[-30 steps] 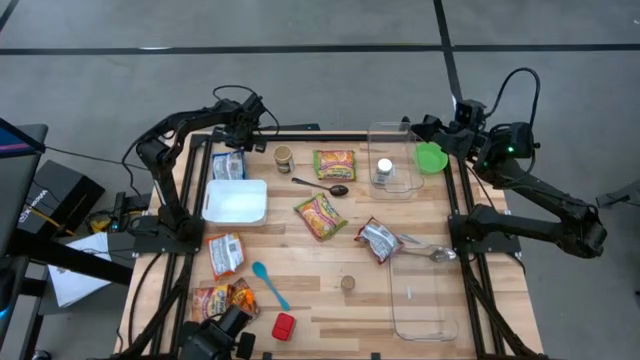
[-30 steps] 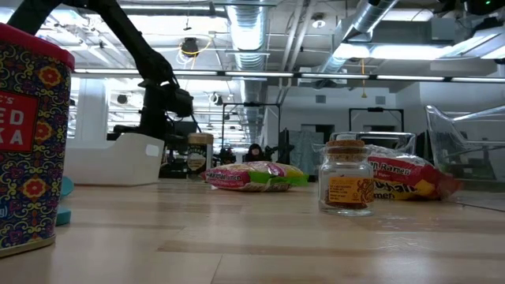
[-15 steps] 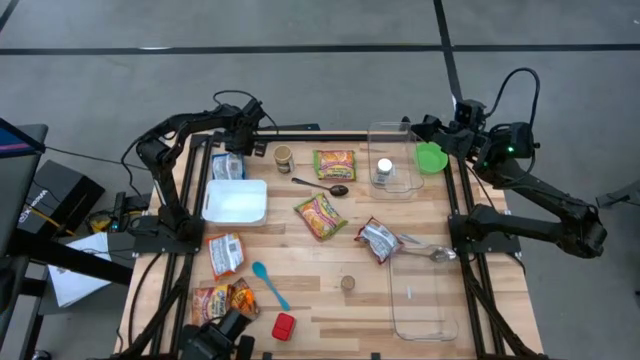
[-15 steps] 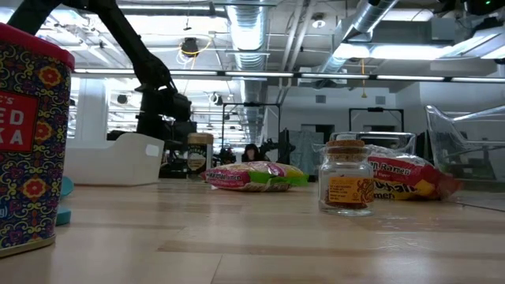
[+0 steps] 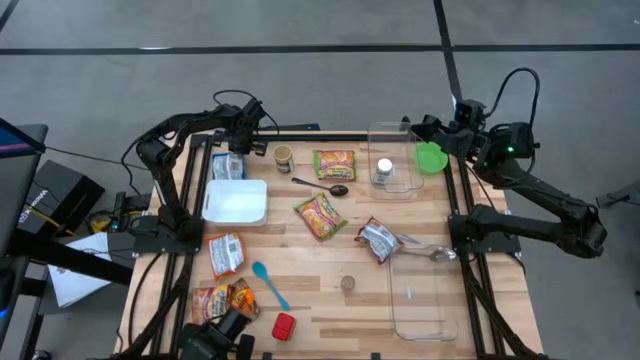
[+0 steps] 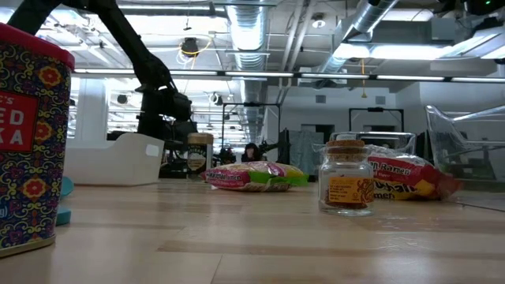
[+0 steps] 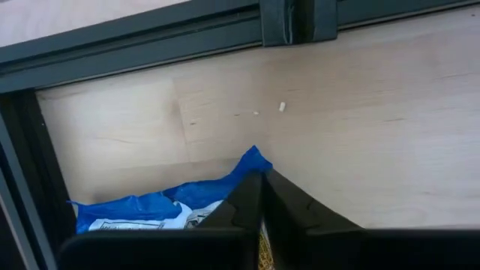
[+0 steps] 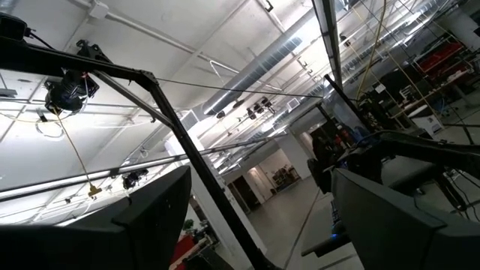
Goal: Pick & Place Food Item
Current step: Put the blue noodle pack into the bottom transparent bin
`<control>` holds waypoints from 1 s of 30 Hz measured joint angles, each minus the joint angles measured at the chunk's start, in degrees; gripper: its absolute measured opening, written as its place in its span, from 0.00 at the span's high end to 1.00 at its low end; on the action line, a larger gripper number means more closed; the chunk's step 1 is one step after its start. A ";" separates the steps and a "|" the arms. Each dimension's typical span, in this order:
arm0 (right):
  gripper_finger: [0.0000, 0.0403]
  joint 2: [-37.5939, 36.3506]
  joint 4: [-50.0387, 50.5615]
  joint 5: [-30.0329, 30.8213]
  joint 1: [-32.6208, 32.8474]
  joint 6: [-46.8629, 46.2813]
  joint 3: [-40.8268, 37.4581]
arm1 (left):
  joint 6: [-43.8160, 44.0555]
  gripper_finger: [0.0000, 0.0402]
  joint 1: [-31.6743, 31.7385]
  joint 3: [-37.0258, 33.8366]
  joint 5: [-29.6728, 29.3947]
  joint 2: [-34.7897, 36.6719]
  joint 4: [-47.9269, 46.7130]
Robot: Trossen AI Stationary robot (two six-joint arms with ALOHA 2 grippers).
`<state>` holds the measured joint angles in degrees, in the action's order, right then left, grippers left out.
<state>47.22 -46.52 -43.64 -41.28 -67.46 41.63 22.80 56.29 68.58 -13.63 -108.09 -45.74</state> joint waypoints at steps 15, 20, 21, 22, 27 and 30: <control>0.22 0.02 -0.06 -0.02 0.00 -0.02 0.00 | -2.04 1.00 -0.48 -0.02 4.95 6.40 1.56; 0.22 0.00 -0.20 -0.02 0.00 0.44 0.00 | -4.90 1.00 -0.48 -0.02 6.56 12.50 1.59; 0.22 0.00 -0.20 -0.02 0.00 0.46 0.00 | -5.65 1.00 -0.48 -0.02 6.58 13.87 1.65; 0.22 0.00 -0.20 -0.02 0.00 0.54 0.00 | -6.34 1.00 -0.48 -0.02 6.70 15.04 1.71; 0.22 0.01 -0.20 -0.02 0.00 0.66 0.00 | -8.95 1.00 -0.44 -0.02 8.62 20.52 1.70; 0.22 0.00 -0.22 0.00 0.00 1.59 0.00 | -9.05 1.00 -0.44 -0.01 9.85 23.24 2.01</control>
<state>47.22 -46.74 -43.64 -41.28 -65.88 41.63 13.75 55.86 68.56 -3.77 -84.85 -43.73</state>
